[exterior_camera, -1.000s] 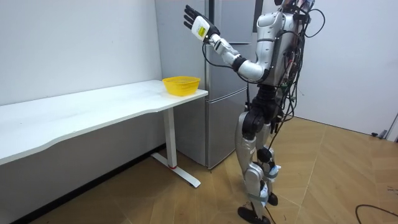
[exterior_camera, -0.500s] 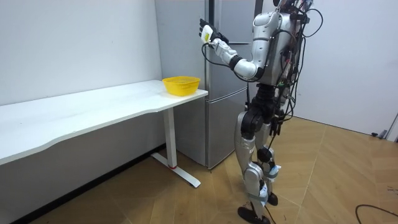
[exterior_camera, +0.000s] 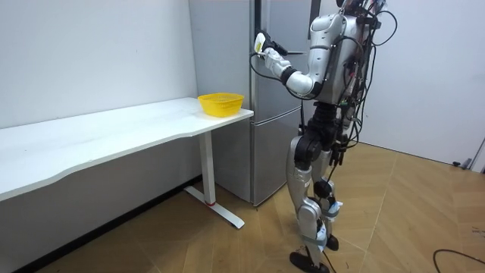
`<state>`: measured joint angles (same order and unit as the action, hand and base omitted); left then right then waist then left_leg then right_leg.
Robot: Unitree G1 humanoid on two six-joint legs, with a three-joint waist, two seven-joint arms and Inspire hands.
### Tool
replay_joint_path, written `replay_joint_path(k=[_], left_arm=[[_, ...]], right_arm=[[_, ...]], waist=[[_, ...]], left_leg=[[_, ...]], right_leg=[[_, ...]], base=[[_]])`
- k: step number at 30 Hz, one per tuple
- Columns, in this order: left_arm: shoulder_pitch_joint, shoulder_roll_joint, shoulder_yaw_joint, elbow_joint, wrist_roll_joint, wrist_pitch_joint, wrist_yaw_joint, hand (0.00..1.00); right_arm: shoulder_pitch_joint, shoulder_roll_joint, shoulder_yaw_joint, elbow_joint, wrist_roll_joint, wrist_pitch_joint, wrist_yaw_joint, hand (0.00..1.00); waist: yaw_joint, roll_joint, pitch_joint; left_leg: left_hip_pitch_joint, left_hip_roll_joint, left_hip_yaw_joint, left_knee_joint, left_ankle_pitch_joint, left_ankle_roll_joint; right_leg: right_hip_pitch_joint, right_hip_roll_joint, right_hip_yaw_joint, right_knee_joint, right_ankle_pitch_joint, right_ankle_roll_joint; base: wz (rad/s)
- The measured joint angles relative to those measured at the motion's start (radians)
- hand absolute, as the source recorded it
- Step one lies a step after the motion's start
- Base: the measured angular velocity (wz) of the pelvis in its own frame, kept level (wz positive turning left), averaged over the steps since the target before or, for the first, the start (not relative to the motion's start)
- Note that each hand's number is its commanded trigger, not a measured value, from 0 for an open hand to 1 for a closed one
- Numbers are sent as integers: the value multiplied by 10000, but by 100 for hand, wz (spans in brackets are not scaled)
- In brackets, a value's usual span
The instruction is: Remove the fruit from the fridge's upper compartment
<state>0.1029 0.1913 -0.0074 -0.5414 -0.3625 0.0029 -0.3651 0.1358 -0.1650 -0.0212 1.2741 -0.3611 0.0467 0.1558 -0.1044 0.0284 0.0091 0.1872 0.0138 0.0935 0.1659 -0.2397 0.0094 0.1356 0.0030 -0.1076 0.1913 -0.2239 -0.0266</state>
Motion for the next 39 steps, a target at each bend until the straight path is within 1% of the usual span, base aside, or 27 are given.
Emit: replay_joint_path(k=[5,10,12,14,15,17,19,24,30,33,35,37,39], left_arm=[[-228,1,-62,144,1,72,-238,0],[-382,2,-68,176,-13,214,-418,0],[-386,2,-68,176,-27,225,-473,0],[-386,2,-55,176,-33,257,-562,0],[-386,1,-29,176,-36,295,-592,0],[-386,3,25,177,-85,352,-618,0],[-386,8,68,188,-296,411,-635,0],[-387,8,246,179,-296,432,-862,0],[-391,8,342,177,-296,443,-1072,0],[-398,14,342,164,-363,517,-1155,0],[-399,98,339,164,-742,610,-1180,0],[-403,317,335,167,-1324,633,-1181,0],[-412,356,335,166,-1523,633,-1190,0]], right_arm=[[-34,1,1,8,-4,9,-4,0],[-67,-1,18,100,1,201,-3,0],[-58,0,26,124,-16,219,-7,0],[-55,1,27,131,-17,245,-7,0],[-55,1,27,129,-28,319,-7,0],[-57,0,25,130,-27,375,-3,0],[-62,-3,9,131,-71,399,-1,0],[-66,-7,3,156,-164,422,25,0],[-69,-9,-1,219,-154,440,96,0],[-127,-16,-1,284,-149,558,93,0],[-197,-16,0,383,-140,564,93,0],[-229,-20,1,412,-100,553,85,0],[-226,-28,-1,411,-66,545,84,0]], waist=[[-3,-54,12],[-3,-45,1],[-4,-4,-22],[-5,15,-34],[-1,36,-47],[0,43,-47],[17,117,-50],[13,144,-50],[0,136,-45],[-4,118,-40],[-9,103,-40],[-15,89,-32],[-19,82,-28]], left_leg=[[-14,3,4,0,0,0],[-25,7,20,0,0,0],[-30,66,47,-1,0,0],[-26,75,109,-1,0,-1],[-22,78,126,-1,-1,-1],[-15,79,136,-1,0,-1],[-18,78,135,-1,0,-1],[-19,79,135,0,0,-1],[-9,92,135,1,0,-1],[-10,78,136,1,0,-1],[-3,78,138,1,0,-2],[-10,91,142,1,0,-2],[-10,90,146,1,0,-2]], right_leg=[[-14,0,11,6,0,0],[-17,2,11,2,3,-2],[22,-5,15,2,6,-3],[30,-7,21,2,9,-5],[43,-4,30,2,10,-6],[59,-3,45,2,11,-7],[53,-4,76,5,23,-12],[24,-5,95,45,25,-11],[-1,-22,112,131,25,-11],[-49,-29,112,133,24,-10],[-95,-23,129,126,23,-8],[-115,-11,167,122,32,-3],[-96,-16,175,121,35,2]], base=[[0],[0],[0],[0],[0],[0],[0],[0],[0],[0],[0],[0],[0]])
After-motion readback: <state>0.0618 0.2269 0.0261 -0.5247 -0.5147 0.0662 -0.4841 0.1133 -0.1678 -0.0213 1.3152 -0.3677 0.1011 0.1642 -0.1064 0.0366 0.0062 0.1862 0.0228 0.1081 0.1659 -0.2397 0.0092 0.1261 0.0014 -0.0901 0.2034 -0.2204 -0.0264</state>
